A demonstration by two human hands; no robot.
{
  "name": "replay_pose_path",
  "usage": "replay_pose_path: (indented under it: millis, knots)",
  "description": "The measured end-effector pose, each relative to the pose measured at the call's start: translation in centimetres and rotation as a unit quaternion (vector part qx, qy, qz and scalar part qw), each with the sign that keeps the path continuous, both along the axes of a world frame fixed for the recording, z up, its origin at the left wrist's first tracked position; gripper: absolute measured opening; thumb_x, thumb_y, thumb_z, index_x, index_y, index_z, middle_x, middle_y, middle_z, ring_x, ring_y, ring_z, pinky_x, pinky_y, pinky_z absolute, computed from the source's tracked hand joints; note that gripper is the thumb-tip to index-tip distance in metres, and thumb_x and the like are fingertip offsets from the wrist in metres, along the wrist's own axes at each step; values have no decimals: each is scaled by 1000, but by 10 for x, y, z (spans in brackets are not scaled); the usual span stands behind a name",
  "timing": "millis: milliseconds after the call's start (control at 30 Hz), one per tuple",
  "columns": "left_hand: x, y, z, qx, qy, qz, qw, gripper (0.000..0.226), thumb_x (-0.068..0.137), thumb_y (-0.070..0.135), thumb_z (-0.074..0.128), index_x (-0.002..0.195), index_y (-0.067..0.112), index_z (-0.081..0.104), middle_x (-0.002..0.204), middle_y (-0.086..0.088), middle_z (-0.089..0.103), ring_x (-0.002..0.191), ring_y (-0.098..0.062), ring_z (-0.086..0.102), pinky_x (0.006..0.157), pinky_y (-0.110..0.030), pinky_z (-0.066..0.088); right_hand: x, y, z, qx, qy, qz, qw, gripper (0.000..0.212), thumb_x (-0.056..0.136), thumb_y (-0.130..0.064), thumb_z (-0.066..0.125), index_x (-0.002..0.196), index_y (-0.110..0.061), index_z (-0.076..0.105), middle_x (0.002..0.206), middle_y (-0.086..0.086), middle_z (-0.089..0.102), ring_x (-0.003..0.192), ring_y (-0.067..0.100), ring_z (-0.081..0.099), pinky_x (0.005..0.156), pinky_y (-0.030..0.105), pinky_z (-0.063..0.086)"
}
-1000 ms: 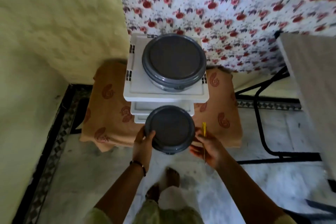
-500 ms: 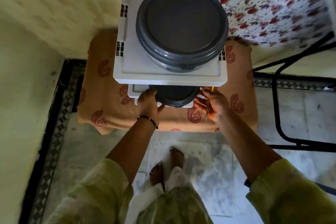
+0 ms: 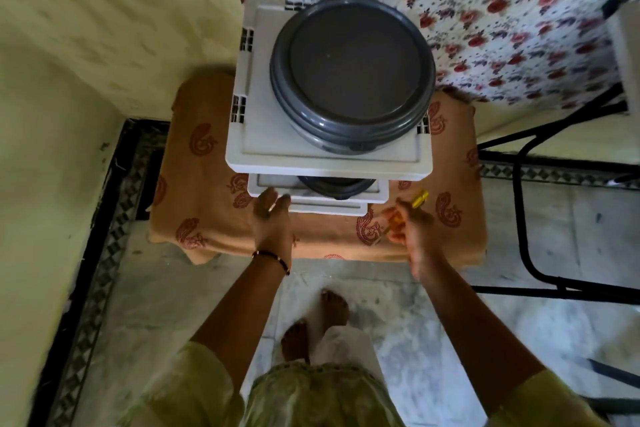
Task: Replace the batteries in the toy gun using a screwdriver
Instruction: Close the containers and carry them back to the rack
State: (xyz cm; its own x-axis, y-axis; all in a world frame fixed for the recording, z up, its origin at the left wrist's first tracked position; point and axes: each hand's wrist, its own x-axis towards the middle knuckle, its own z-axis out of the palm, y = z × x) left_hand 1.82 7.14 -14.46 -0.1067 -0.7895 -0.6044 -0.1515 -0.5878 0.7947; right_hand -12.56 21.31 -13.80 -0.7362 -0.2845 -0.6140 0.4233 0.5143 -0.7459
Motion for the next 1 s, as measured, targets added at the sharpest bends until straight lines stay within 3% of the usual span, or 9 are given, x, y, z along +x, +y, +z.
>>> replay_pose_path:
  millis: [67,133,167,233,333,433,533,667,1000]
  knots:
    - [18,9,6,-44,-46,-37,997,42,89,0,59,128,-11,46,118,-34,52,100,-41,59,64,-10,45,20,17,11,56,119,116,984,35,90,-31,58,69,-5,69,65,16,66,51,15,49,52,28,37]
    - [32,17,20,-126,-91,-83,984,58,86,10,59,140,-1,40,139,-28,46,123,-39,52,86,-23,51,45,26,34,40,203,183,961,36,81,-36,63,61,-7,66,51,8,61,45,5,45,48,24,35]
    - [37,20,29,-176,-115,-108,972,63,86,15,56,145,3,36,148,-22,39,131,-31,45,98,-30,45,57,25,48,9,231,200,952,31,77,-36,64,60,-12,64,48,-2,58,45,1,48,45,15,34]
    - [44,22,41,-295,-141,-138,935,72,85,20,51,151,6,25,156,-17,26,135,-16,31,106,-32,31,76,14,73,-70,306,244,917,16,78,-34,64,76,-19,68,70,-13,64,63,-13,57,58,0,38]
    - [50,8,46,-396,-173,-181,884,75,89,24,50,154,10,15,162,-15,15,144,-18,17,115,-41,24,85,-19,102,-131,389,320,854,22,83,-23,60,105,-26,62,101,-4,63,90,-3,57,76,7,46]
    - [47,-4,49,-375,-234,-233,866,80,91,16,55,155,7,8,164,-14,7,150,-26,4,121,-48,9,87,-65,123,-113,448,396,793,40,79,-3,64,114,-21,58,113,6,58,95,14,61,77,23,54]
    - [50,-10,51,-391,-256,-279,839,79,88,37,37,155,6,6,164,-10,5,146,-17,-4,120,-41,1,87,-118,136,-55,467,477,742,45,78,0,57,122,-12,54,120,14,51,103,30,57,77,41,53]
    - [57,-14,48,-406,-290,-308,810,81,83,25,43,154,4,9,163,-8,6,147,-18,-2,119,-41,4,86,-173,131,108,508,517,681,46,86,-2,47,131,-3,39,131,19,38,117,34,46,89,43,47]
    - [62,-17,48,-392,-261,-345,812,80,90,19,47,155,5,2,165,-11,4,152,-26,5,121,-37,2,86,-196,109,207,489,522,667,59,94,-17,42,144,-1,15,151,27,10,142,37,13,113,42,22]
